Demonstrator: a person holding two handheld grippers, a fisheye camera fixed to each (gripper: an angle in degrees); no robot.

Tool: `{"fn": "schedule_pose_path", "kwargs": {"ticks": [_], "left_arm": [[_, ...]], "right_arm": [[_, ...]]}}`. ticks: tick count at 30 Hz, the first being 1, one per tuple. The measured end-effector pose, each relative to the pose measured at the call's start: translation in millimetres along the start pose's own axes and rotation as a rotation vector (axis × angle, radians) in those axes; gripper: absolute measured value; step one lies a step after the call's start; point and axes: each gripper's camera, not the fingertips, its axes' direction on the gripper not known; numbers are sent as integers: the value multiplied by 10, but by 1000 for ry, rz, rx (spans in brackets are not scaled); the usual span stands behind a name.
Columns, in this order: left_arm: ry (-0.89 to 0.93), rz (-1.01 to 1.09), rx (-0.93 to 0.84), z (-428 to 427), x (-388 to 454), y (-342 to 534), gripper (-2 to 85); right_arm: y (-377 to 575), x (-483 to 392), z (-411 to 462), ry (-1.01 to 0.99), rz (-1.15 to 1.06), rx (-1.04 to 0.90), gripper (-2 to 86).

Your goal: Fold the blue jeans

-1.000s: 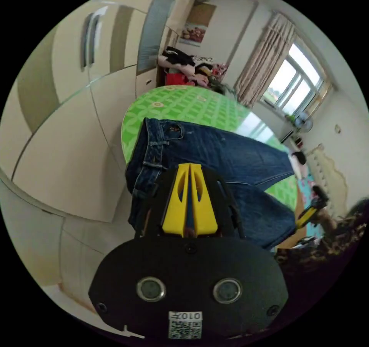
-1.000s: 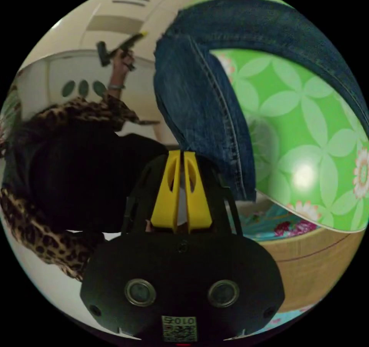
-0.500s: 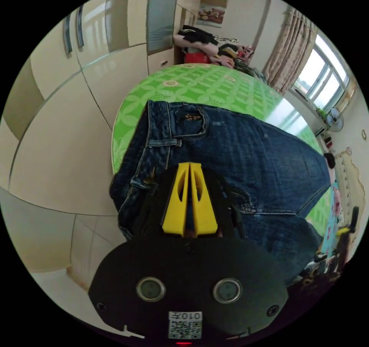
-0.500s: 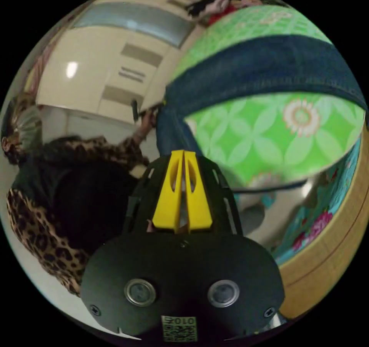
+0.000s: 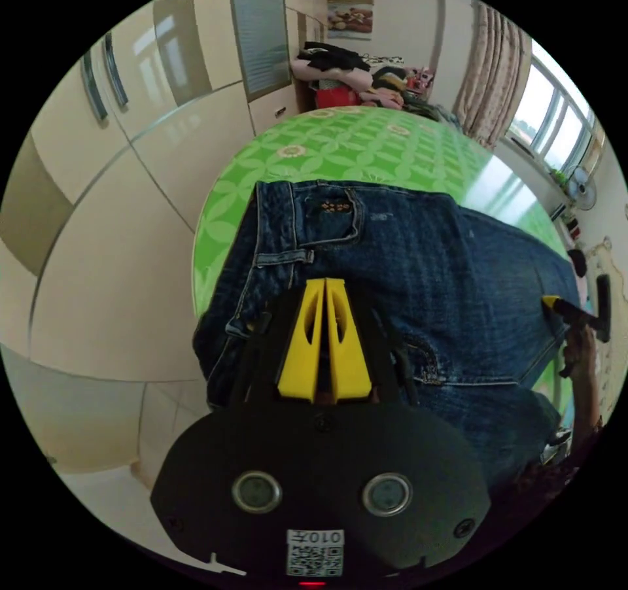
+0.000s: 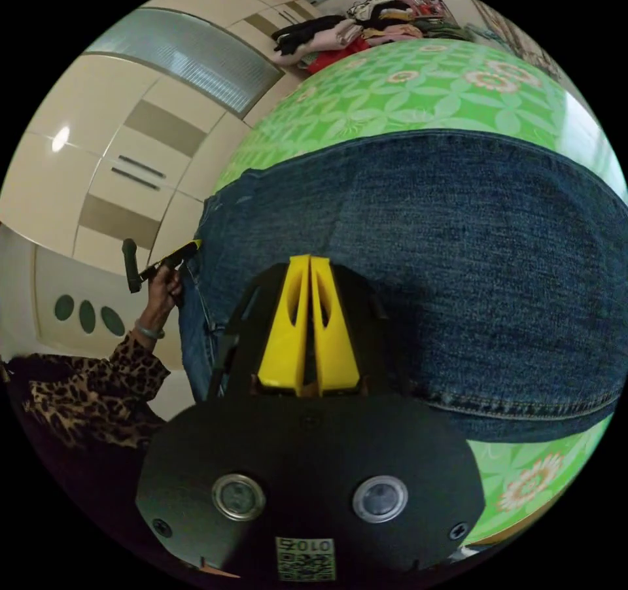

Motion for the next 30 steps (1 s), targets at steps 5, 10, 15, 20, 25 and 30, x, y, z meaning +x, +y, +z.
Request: {"fn": "schedule_pose_path", "kwargs": {"ticks": [5, 10, 15, 20, 25, 30], "left_arm": [[83, 82, -2, 292, -78, -679, -3], [7, 228, 7, 636, 37, -1553, -3], [-181, 260, 16, 1017, 72, -2442, -4], [-161, 166, -15, 1167, -60, -2933, -4], [-100, 169, 85, 745, -4, -2589, -3], [-125, 226, 38, 664, 157, -2491, -3]], "right_arm": [[-414, -159, 147, 34, 37, 18, 10], [-1013, -281, 347, 50, 27, 41, 11], [-1246, -91, 444, -161, 175, 141, 12], [-999, -222, 239, -156, 169, 135, 14], [-441, 241, -575, -57, 347, 306, 16], [-178, 524, -857, 107, 479, 240, 17]]}}
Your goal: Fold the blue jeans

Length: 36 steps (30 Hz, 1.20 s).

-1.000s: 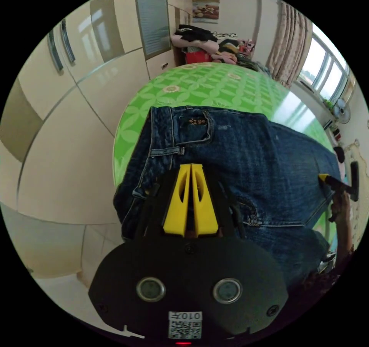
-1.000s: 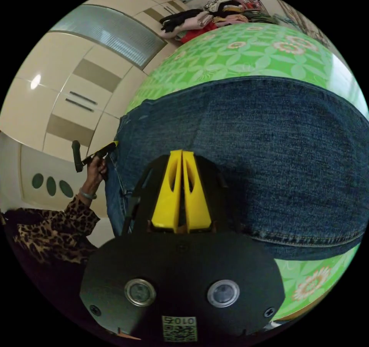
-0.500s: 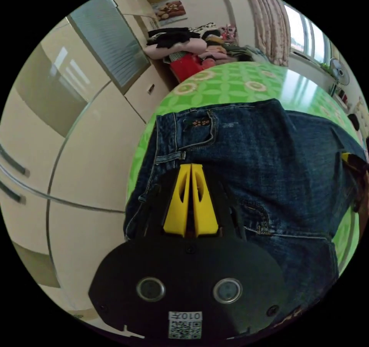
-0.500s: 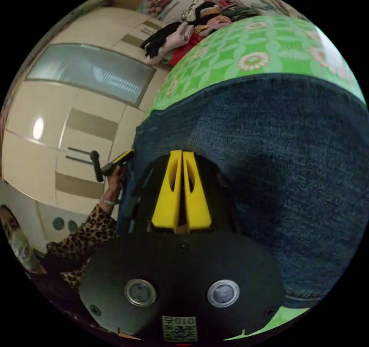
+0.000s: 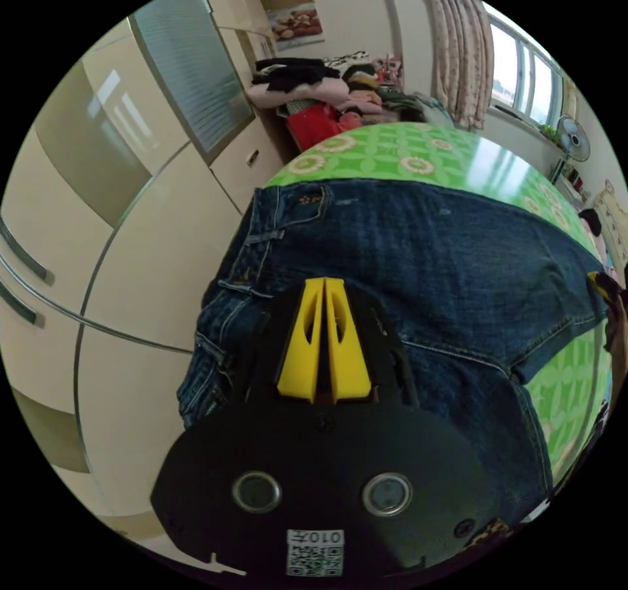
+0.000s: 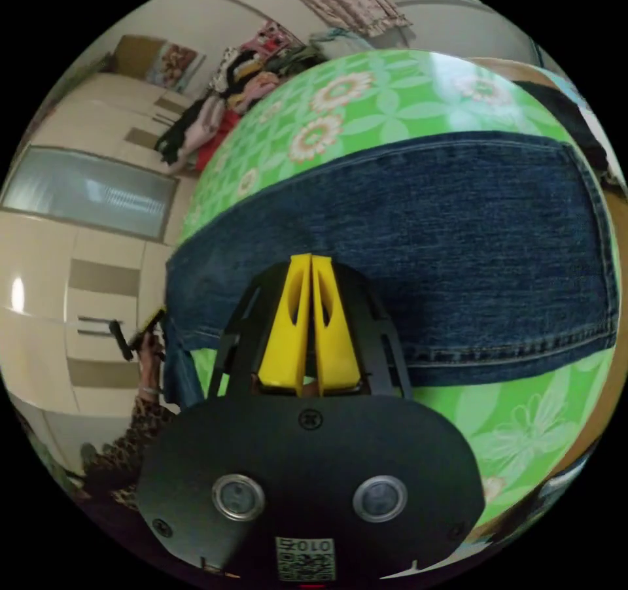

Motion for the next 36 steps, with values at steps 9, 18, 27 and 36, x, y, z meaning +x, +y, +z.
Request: {"fn": "schedule_pose_path", "kwargs": {"ticks": [9, 18, 27, 36], "left_arm": [[-110, 51, -88, 86, 95, -58, -2], [-9, -58, 90, -1039, -132, 305, -2], [275, 17, 582, -2987, 449, 695, 3], [388, 7, 514, -2730, -20, 819, 6]], "right_arm": [[233, 188, -414, 47, -85, -50, 17], [2130, 198, -1697, -336, -383, 123, 22], [3334, -671, -3352, 427, -605, 747, 48], [3214, -428, -2607, -66, -774, 410, 59]]}}
